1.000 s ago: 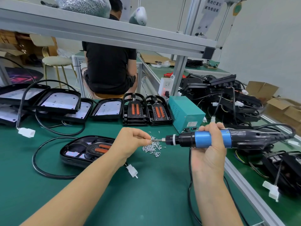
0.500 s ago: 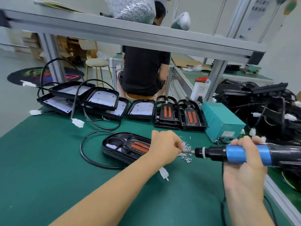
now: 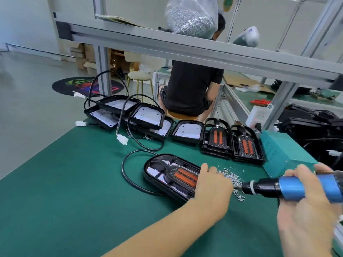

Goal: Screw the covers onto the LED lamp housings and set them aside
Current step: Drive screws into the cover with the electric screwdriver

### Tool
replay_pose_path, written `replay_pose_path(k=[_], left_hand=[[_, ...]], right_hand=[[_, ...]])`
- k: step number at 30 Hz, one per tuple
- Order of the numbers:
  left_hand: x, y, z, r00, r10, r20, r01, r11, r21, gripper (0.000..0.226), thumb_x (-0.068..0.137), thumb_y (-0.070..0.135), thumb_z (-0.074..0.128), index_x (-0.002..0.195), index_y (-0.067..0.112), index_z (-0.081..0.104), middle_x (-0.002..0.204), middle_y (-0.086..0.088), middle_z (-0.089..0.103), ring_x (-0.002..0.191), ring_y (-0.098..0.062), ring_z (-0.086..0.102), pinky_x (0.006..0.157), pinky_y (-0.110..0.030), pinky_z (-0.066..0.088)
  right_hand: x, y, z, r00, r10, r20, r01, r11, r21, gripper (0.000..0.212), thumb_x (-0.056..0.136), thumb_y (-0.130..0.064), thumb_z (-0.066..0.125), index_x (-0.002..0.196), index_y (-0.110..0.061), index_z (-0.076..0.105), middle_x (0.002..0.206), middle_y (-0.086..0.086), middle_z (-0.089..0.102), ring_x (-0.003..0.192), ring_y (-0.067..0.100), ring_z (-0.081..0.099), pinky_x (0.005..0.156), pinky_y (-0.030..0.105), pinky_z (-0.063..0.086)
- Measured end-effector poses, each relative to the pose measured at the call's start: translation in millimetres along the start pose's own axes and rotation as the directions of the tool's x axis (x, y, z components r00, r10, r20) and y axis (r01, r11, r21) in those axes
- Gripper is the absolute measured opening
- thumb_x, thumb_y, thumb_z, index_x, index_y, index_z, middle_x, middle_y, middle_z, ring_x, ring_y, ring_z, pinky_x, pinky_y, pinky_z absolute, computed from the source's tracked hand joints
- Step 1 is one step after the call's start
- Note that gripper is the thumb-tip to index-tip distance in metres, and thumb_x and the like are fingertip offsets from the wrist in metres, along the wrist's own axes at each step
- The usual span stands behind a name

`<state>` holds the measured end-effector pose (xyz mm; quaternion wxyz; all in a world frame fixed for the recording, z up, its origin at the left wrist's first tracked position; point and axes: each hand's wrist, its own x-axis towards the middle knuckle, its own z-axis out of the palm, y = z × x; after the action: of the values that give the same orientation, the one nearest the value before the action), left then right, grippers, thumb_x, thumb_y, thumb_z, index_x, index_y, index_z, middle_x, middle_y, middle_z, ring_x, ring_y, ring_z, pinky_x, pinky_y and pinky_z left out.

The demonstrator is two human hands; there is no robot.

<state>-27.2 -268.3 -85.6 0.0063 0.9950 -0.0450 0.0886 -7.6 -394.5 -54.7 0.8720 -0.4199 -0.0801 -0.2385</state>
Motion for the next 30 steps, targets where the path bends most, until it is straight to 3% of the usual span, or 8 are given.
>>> replay_pose_path(k=[2,5,8,12,16,20,24,30], left_hand=[[-2.5,-11.5,-5.1,0.991,-0.044,-0.124,0.035,0.997,-0.071,0.004,0.081,0.009,0.059,0.083,0.013,0.059,0.098,-0.004,0.059,0.092,-0.023,0.039,0.079,-0.037,0.020],[-12.2,-42.1,-9.9,0.944,-0.197,-0.265,0.128,0.958,-0.257,0.025,0.090,0.018,0.050,0.108,0.024,0.067,0.119,0.011,0.059,0.110,-0.018,0.042,0.087,-0.034,0.020],[-28.8,-76.9,-11.9,0.831,-0.455,-0.319,0.236,0.809,-0.539,0.024,0.091,0.023,0.053,0.108,0.030,0.068,0.120,0.017,0.060,0.118,-0.011,0.045,0.098,-0.030,0.025],[-49.8,-121.2,2.6,0.658,-0.745,-0.111,0.434,0.495,-0.753,0.028,0.092,0.026,0.054,0.120,0.026,0.061,0.132,0.007,0.053,0.125,-0.018,0.041,0.107,-0.037,0.028],[-65.3,-139.6,18.0,0.546,-0.820,0.172,0.459,0.121,-0.880,0.043,0.096,0.034,0.048,0.136,0.020,0.047,0.141,0.000,0.044,0.129,-0.019,0.040,0.108,-0.039,0.031],[-63.1,-148.5,20.4,0.545,-0.770,0.332,0.452,-0.064,-0.890,0.046,0.096,0.038,0.047,0.133,0.012,0.046,0.125,-0.002,0.055,0.114,-0.023,0.053,0.100,-0.034,0.040],[-57.8,-152.2,15.8,0.603,-0.610,0.515,0.341,-0.387,-0.857,0.025,0.095,0.022,0.055,0.106,-0.001,0.054,0.096,-0.014,0.056,0.083,-0.028,0.053,0.065,-0.035,0.057],[-68.3,-156.5,22.7,0.660,-0.595,0.458,0.163,-0.482,-0.861,0.023,0.088,-0.004,0.058,0.111,-0.004,0.057,0.099,-0.019,0.061,0.078,-0.025,0.056,0.069,-0.030,0.053]], right_hand=[[-0.4,-5.3,10.7,0.999,-0.023,0.025,0.022,0.999,0.043,0.028,0.087,0.002,0.056,0.093,-0.025,0.053,0.072,-0.009,0.055,0.064,0.007,0.058,0.073,0.021,0.049],[-3.8,-6.2,27.6,0.993,0.044,0.108,-0.060,0.987,0.150,0.027,0.080,-0.002,0.060,0.092,-0.025,0.055,0.069,-0.008,0.055,0.063,0.009,0.057,0.071,0.023,0.050],[-11.8,1.2,44.0,0.973,0.116,0.200,-0.152,0.972,0.178,0.027,0.080,-0.003,0.059,0.093,-0.026,0.055,0.069,-0.007,0.055,0.064,0.008,0.057,0.069,0.021,0.050],[-29.7,15.7,66.6,0.948,0.166,0.272,-0.208,0.969,0.131,0.031,0.083,0.004,0.059,0.099,-0.023,0.054,0.070,-0.008,0.058,0.066,0.009,0.057,0.070,0.022,0.051],[-47.2,28.4,85.8,0.918,0.221,0.331,-0.260,0.963,0.078,0.033,0.076,-0.003,0.066,0.100,-0.024,0.054,0.069,-0.009,0.060,0.071,0.012,0.057,0.078,0.027,0.047],[-59.9,40.1,100.3,0.905,0.261,0.335,-0.287,0.958,0.028,0.034,0.072,-0.006,0.069,0.097,-0.026,0.057,0.070,-0.006,0.060,0.076,0.016,0.056,0.081,0.031,0.045],[-67.4,47.7,104.4,0.901,0.275,0.337,-0.281,0.959,-0.031,0.036,0.074,-0.003,0.071,0.098,-0.027,0.058,0.071,-0.004,0.059,0.075,0.013,0.055,0.076,0.028,0.045],[-71.2,49.2,104.3,0.898,0.255,0.358,-0.252,0.966,-0.057,0.031,0.071,-0.008,0.069,0.082,-0.037,0.068,0.070,-0.004,0.059,0.075,0.013,0.056,0.079,0.029,0.047]])
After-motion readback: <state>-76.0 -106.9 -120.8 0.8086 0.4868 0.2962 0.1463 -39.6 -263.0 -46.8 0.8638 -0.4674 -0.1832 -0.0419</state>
